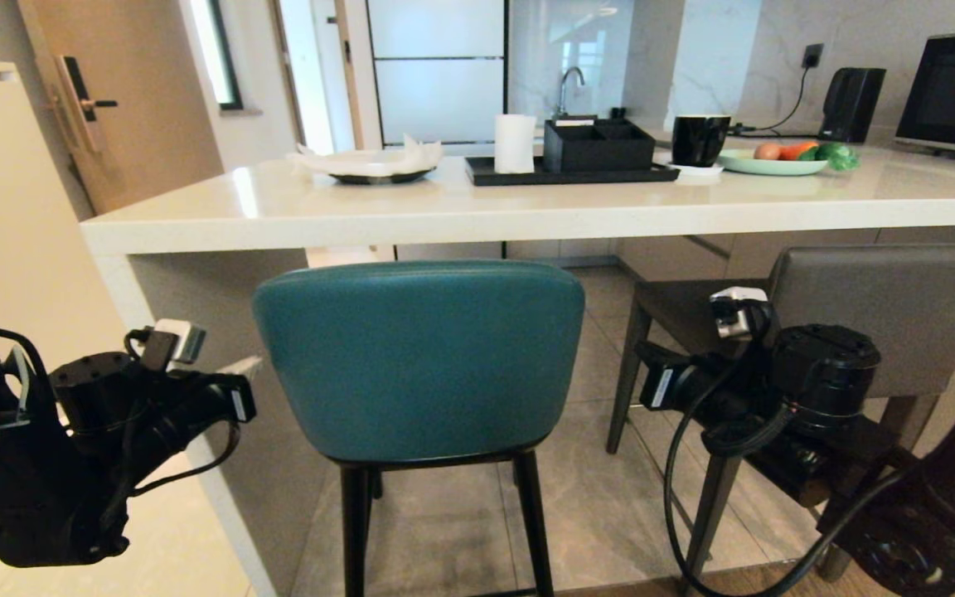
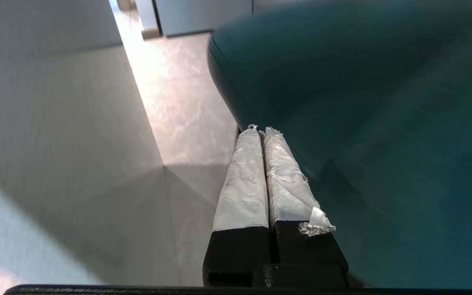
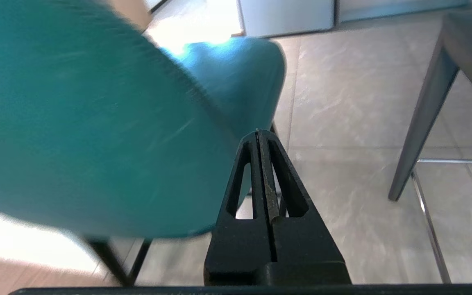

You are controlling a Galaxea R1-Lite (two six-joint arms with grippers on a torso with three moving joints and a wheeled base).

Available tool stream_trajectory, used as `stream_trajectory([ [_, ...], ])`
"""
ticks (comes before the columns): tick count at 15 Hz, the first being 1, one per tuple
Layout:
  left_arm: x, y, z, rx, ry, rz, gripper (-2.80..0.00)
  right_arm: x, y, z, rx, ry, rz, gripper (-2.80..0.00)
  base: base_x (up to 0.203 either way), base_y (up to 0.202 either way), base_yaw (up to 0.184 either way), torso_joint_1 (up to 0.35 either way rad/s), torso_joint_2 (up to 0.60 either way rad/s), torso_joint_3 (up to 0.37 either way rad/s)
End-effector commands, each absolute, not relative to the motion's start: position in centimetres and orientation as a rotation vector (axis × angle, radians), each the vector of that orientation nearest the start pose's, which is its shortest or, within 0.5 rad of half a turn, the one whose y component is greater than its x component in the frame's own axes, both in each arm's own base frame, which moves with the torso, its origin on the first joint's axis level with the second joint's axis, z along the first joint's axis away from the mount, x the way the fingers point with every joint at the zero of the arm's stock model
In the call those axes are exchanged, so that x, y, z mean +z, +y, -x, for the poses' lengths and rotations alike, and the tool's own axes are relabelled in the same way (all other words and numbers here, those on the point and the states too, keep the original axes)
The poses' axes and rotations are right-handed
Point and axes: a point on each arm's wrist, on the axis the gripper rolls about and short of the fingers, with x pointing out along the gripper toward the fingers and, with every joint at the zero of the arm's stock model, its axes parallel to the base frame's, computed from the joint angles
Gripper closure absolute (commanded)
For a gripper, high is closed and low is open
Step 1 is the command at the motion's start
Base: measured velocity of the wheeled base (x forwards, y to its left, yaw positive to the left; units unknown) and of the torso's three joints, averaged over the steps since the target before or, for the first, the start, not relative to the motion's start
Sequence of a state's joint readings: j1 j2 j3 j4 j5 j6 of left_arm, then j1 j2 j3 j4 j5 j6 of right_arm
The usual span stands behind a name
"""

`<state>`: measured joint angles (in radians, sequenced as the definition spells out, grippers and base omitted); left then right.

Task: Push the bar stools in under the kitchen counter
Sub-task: Pull the blue chair out from under the dining table

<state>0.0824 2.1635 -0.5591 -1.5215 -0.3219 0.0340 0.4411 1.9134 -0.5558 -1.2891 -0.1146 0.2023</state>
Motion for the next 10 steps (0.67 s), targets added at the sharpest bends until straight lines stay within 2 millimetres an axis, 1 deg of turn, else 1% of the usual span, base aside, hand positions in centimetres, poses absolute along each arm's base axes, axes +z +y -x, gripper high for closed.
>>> stream_trajectory([
  [1, 5.4, 2.0, -35.7, -0.247, 0.057, -0.021, 0.0, 9.9, 14.2, -31.1, 0.289, 0.108, -0.178, 0.0, 0.0, 0.0, 0.0, 0.0, 0.0, 0.0],
  [2, 5.3, 2.1, -36.4, -0.246, 0.043, -0.024, 0.0, 9.7, 14.5, -32.0, 0.283, 0.097, -0.179, 0.0, 0.0, 0.0, 0.0, 0.0, 0.0, 0.0],
  [5, 5.4, 2.0, -37.3, -0.25, 0.017, -0.028, 0.0, 8.8, 15.2, -34.5, 0.272, 0.068, -0.17, 0.0, 0.0, 0.0, 0.0, 0.0, 0.0, 0.0],
  [7, 5.8, 2.0, -38.2, -0.248, -0.008, -0.032, 0.0, 8.0, 15.5, -35.6, 0.265, 0.068, -0.166, 0.0, 0.0, 0.0, 0.0, 0.0, 0.0, 0.0],
  [8, 6.2, 2.0, -38.3, -0.247, -0.014, -0.031, 0.0, 7.8, 15.6, -36.0, 0.264, 0.063, -0.167, 0.0, 0.0, 0.0, 0.0, 0.0, 0.0, 0.0],
  [10, 6.6, 1.2, -38.3, -0.269, -0.024, -0.031, 0.0, 8.1, 16.0, -37.0, 0.267, 0.03, -0.176, 0.0, 0.0, 0.0, 0.0, 0.0, 0.0, 0.0],
])
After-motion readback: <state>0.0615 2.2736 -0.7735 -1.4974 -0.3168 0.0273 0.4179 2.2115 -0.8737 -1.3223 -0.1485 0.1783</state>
